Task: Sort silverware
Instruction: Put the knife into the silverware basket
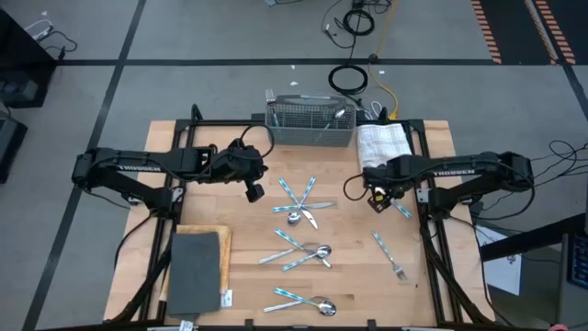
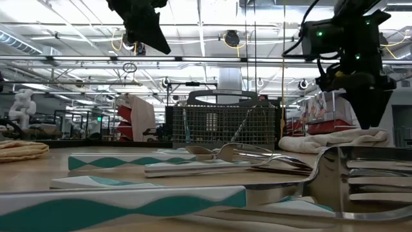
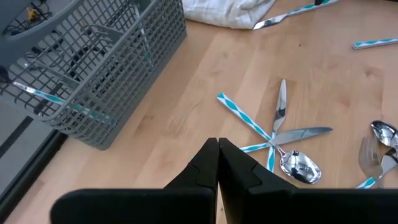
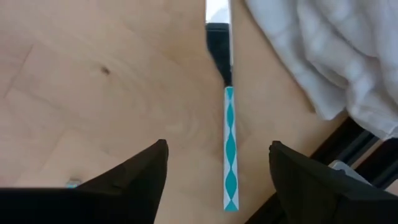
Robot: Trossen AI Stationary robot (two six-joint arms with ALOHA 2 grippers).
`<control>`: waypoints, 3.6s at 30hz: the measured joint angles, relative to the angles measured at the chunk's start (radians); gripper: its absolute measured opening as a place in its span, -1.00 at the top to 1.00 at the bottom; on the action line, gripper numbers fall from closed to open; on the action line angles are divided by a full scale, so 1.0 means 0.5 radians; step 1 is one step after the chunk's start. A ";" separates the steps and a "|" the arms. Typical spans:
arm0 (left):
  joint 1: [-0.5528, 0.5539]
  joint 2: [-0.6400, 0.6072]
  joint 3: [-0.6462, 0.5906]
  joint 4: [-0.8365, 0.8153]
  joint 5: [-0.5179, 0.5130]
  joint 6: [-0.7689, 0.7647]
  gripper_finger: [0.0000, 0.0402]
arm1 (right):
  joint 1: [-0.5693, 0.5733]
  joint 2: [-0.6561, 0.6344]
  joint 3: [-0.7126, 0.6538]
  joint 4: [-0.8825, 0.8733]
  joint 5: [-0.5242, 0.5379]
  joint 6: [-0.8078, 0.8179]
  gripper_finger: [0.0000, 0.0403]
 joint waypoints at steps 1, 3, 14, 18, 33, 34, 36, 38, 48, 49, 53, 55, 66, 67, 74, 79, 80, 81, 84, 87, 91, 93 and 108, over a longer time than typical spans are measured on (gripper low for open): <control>0.000 0.000 0.000 -0.001 -0.001 0.000 0.96 | -0.014 0.006 0.000 -0.001 0.003 0.008 -0.32; 0.000 0.000 0.000 -0.001 -0.004 0.001 0.96 | -0.039 0.032 0.000 -0.005 0.003 0.015 -0.32; 0.001 -0.001 0.000 -0.004 -0.030 0.004 0.96 | -0.135 0.442 0.000 0.118 0.067 -0.087 -0.24; 0.001 0.000 0.000 -0.005 -0.032 0.004 0.96 | -0.205 0.565 -0.001 0.127 0.112 -0.159 -0.24; 0.000 -0.001 0.000 -0.009 -0.033 0.003 0.96 | -0.360 0.723 -0.106 0.435 -0.123 -0.296 -0.05; 0.000 0.000 0.000 -0.009 -0.035 0.003 0.96 | -0.360 0.722 -0.109 0.443 -0.128 -0.277 0.05; 0.000 0.000 0.000 -0.009 -0.036 0.003 0.96 | -0.358 0.722 -0.110 0.459 -0.142 -0.267 0.28; 0.000 0.000 0.000 -0.009 -0.040 0.003 0.96 | -0.357 0.722 -0.112 0.486 -0.164 -0.263 0.54; 0.000 0.000 0.000 -0.016 -0.041 0.002 0.96 | -0.306 0.726 -0.083 0.489 -0.187 -0.193 0.98; 0.000 0.000 0.000 -0.017 -0.041 0.002 0.96 | -0.287 0.725 -0.066 0.480 -0.184 -0.196 0.99; 0.000 0.000 0.000 -0.017 -0.041 0.002 0.96 | -0.207 0.701 0.060 0.470 -0.180 -0.177 1.00; 0.000 0.000 0.000 -0.016 -0.041 0.002 0.96 | -0.168 0.686 0.156 0.564 -0.207 -0.160 1.00; 0.000 0.000 0.000 -0.022 -0.041 -0.002 0.96 | 0.020 0.683 0.463 0.912 -0.156 -0.136 1.00; 0.000 0.000 0.000 -0.022 -0.040 -0.002 0.96 | 0.028 0.681 0.496 0.958 -0.118 -0.142 1.00; 0.000 0.000 0.000 -0.023 -0.040 -0.002 0.96 | -0.004 0.676 0.739 1.395 0.130 -0.444 1.00; 0.000 0.000 0.000 -0.023 -0.040 -0.002 0.96 | -0.168 0.675 0.872 1.764 0.169 -0.722 1.00; 0.000 0.000 0.000 -0.023 -0.040 -0.002 0.96 | -0.215 0.675 0.880 1.834 0.169 -0.765 1.00; 0.000 0.000 0.000 -0.023 -0.040 -0.002 0.96 | -0.261 0.675 0.884 1.900 0.171 -0.804 1.00; 0.000 0.000 0.000 -0.023 -0.040 -0.001 0.96 | -0.398 0.675 0.892 2.144 0.173 -0.930 1.00; 0.000 0.000 0.000 -0.023 -0.050 -0.001 0.96 | -0.525 0.675 0.895 2.392 0.161 -1.064 1.00; 0.005 0.000 0.000 -0.023 -0.072 0.000 0.96 | -0.662 0.695 0.895 2.670 0.148 -1.180 1.00; 0.016 0.000 0.000 -0.023 -0.076 0.001 0.96 | -0.713 0.720 0.898 2.784 0.143 -1.222 1.00; 0.093 0.000 -0.001 -0.023 -0.085 0.002 0.96 | -0.815 1.094 0.896 3.034 0.053 -1.317 1.00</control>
